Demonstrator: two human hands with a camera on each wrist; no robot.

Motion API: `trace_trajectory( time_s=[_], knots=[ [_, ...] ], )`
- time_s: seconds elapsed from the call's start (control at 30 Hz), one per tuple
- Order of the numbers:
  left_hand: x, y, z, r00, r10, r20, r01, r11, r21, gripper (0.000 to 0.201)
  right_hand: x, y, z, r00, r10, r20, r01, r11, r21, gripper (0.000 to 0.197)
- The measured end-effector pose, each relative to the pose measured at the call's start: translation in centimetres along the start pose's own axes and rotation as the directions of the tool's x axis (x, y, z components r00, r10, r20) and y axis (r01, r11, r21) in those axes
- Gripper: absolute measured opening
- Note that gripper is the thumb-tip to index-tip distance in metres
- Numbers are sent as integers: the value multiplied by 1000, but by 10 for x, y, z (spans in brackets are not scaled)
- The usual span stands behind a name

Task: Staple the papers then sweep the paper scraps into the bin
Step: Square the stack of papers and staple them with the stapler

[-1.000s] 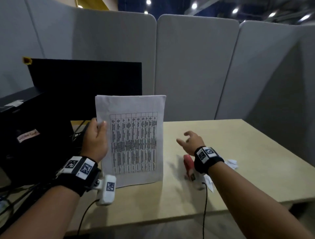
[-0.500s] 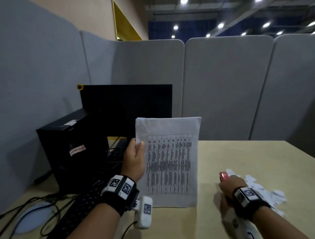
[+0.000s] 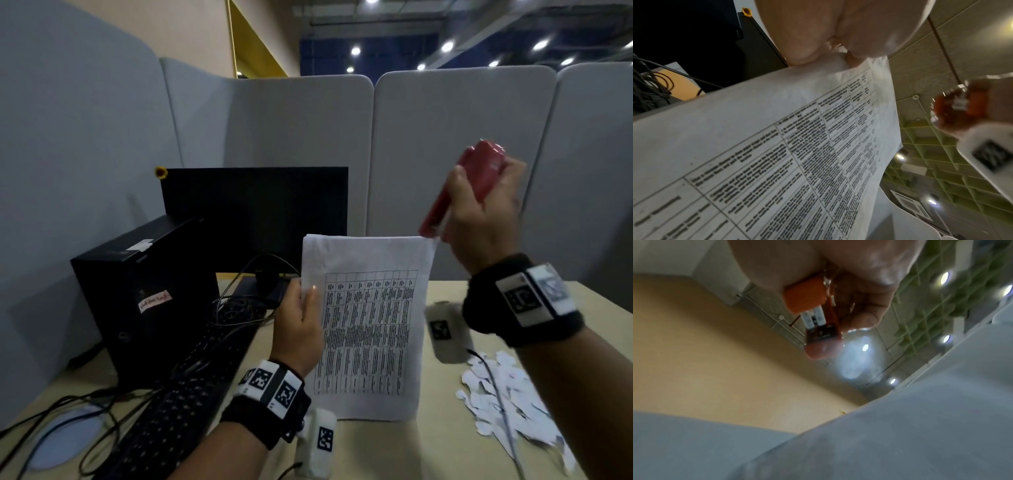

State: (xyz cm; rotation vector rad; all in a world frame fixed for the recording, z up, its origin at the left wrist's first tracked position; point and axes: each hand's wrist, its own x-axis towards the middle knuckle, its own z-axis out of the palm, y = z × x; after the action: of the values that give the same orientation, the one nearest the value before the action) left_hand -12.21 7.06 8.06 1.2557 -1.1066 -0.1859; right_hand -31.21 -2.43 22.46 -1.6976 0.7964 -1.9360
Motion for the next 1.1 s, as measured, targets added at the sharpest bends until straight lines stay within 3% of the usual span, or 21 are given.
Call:
trace_trajectory(
  time_s=[0.13,0.33,0.63,0.73,0.97,1.1],
  knots=[
    [-7,10,12,999,36,11,-36,999,4,20,-10,-18,46,996,27,90,-41,987,157,35],
    [-12,15,19,997,59,53,-58,998,-4,23,-35,-14,87,997,38,60,-45,991,126,34],
    [-10,11,14,999,8,31,-8,1000,0,29,-48,-6,95,993,-32,116,14,988,151,32],
    [-11,15,15,999,13,46,-11,999,-42,22,-50,-4,99,990,-51,134,35,992,117,34],
    [-13,11,15,999,47,14,-47,999,-6,20,-43,1,101,993,-24,117,14,996,85,34],
    [-11,10,14,999,41,15,-40,999,-4,20,-48,4,101,979,-28,203,15,998,65,32]
  ],
)
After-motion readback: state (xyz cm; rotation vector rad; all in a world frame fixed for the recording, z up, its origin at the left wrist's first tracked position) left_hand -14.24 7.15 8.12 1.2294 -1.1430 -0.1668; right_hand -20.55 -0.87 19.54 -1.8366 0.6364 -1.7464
